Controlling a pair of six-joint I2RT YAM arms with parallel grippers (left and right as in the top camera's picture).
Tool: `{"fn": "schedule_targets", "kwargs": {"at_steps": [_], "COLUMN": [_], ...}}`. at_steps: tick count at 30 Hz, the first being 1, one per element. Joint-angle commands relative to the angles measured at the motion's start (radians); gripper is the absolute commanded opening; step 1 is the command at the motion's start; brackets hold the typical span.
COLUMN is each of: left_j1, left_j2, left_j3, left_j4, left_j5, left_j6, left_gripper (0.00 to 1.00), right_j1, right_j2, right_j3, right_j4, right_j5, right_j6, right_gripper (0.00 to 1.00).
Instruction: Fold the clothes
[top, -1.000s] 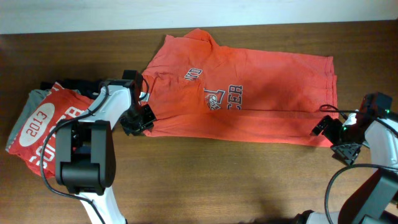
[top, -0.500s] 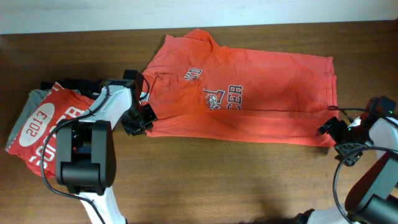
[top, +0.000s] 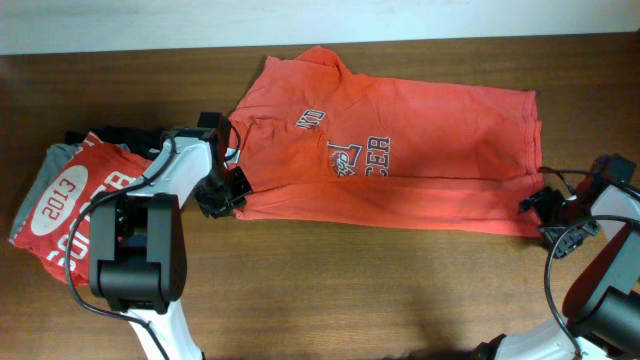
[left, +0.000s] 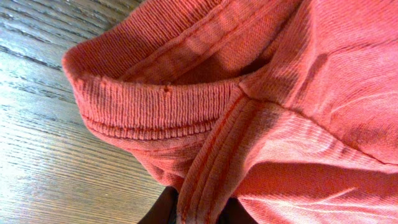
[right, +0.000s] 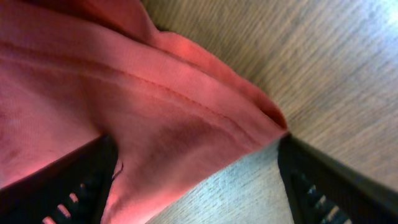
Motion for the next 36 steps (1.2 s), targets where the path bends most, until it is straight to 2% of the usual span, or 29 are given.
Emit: {"fn": "schedule_targets", "kwargs": {"at_steps": [1, 2, 4, 7, 8, 11, 20, 27, 36], "left_j1": [0.008, 0.008, 0.008, 0.008, 0.008, 0.008, 0.008, 0.008, 0.007], "left_j2": [0.034, 0.034, 0.034, 0.034, 0.034, 0.034, 0.033, 0.033, 0.033], "left_j3": [-0.037, -0.037, -0.037, -0.037, -0.037, -0.037, -0.037, -0.037, -0.037], "left_j4": [-0.006, -0.009, -0.011, -0.013, -0.013, -0.026, -0.162, -0.277, -0.407], "left_j5": [-0.065, -0.065, -0.065, -0.066, -0.077, -0.095, -0.095, -0.076, -0.075], "left_j6": [0.020, 0.020, 0.020, 0.040, 0.043, 0.043, 0.041, 0.026, 0.027], "left_gripper": [0.15, 0.15, 0.15, 0.15, 0.15, 0.15, 0.01, 0.00, 0.01], "right_j1": [-0.005, -0.005, -0.005, -0.005, -0.005, -0.005, -0.096, -0.216, -0.212], "right_j2": [0.038, 0.038, 0.038, 0.038, 0.038, 0.037, 0.007, -0.013, -0.013], "right_j3": [-0.013, -0.013, -0.013, -0.013, -0.013, -0.012, 0.024, 0.032, 0.032], "right_j4": [0.025, 0.032, 0.032, 0.018, 0.015, 0.005, -0.099, -0.129, -0.108], "right_j5": [0.021, 0.026, 0.040, 0.043, 0.044, 0.070, 0.199, 0.222, 0.198], "right_j6": [0.042, 0.041, 0.041, 0.041, 0.041, 0.041, 0.050, 0.067, 0.067], "right_gripper": [0.75, 0.68, 0.46, 0.22, 0.15, 0.04, 0.04, 0.04, 0.04]}}
